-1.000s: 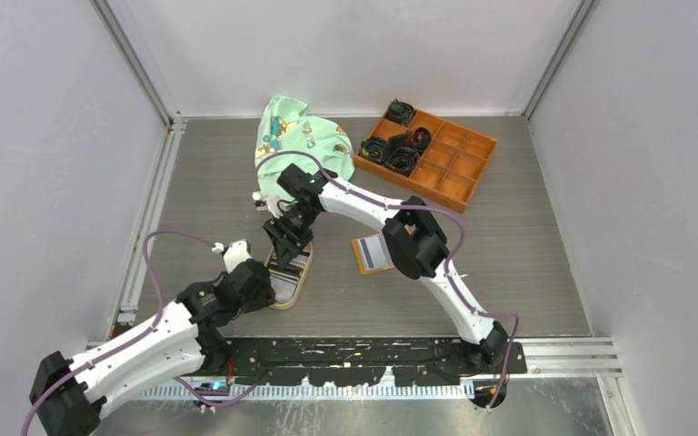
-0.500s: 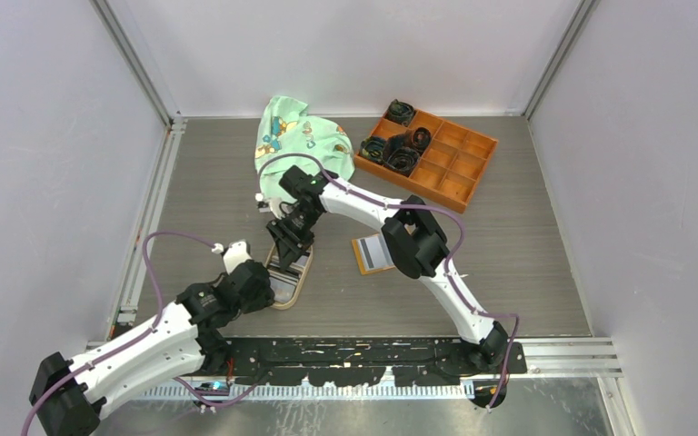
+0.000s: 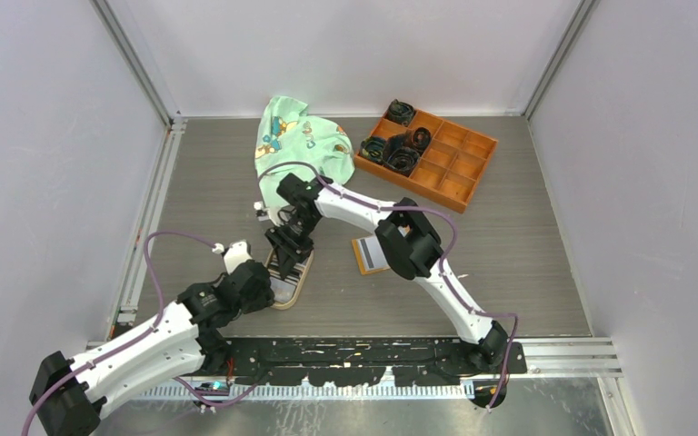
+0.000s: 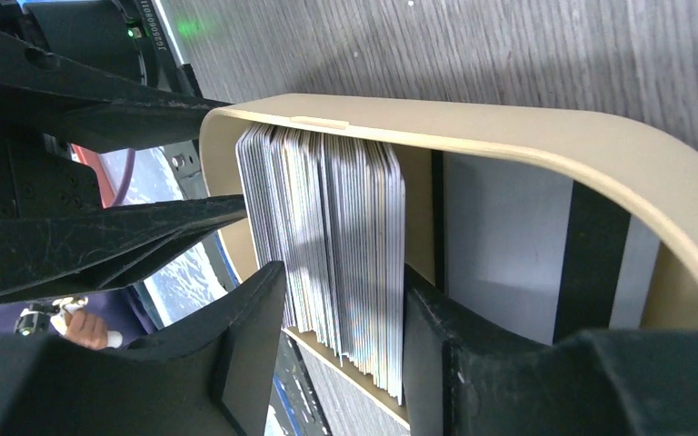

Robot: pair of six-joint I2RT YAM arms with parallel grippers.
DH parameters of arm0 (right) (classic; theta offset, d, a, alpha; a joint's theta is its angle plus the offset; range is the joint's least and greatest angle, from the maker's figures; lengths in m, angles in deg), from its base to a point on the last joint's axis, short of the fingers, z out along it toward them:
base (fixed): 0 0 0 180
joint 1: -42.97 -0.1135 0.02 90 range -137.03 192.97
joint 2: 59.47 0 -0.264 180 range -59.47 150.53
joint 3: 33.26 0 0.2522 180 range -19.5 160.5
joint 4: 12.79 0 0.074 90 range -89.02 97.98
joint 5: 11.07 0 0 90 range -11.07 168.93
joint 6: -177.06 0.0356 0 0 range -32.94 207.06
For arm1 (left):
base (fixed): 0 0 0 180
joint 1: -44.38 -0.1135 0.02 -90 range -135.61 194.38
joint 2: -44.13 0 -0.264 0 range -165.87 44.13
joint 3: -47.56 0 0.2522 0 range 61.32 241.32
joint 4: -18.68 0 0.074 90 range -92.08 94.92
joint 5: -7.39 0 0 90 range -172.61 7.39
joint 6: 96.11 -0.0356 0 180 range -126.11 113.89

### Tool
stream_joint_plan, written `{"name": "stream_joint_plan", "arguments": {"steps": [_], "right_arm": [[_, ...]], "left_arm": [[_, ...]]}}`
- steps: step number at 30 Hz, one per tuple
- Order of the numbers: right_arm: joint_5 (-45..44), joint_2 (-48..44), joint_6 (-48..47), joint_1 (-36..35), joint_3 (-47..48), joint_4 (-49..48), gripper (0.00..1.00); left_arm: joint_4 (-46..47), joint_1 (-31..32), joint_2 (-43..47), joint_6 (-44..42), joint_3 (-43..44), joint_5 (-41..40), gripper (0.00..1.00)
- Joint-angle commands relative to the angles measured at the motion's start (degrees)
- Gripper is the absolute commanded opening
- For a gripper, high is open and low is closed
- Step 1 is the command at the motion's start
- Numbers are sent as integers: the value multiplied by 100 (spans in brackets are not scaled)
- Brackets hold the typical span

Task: Put the credit cards into the card holder
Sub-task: Pick up the credit card from the storage box.

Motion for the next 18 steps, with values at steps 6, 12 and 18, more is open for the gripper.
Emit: {"name": "stream_joint_plan", "arguments": {"steps": [6, 12, 18], "right_arm": [[571, -344, 108, 111, 268, -1, 51], [591, -487, 240, 230, 277, 2, 51], [457, -531, 227, 298, 273, 36, 51]], "left_arm": [[192, -22, 149, 0, 74, 21, 43], [229, -21, 80, -10, 85, 46, 43], [278, -23, 2, -20, 103, 88, 42]]}}
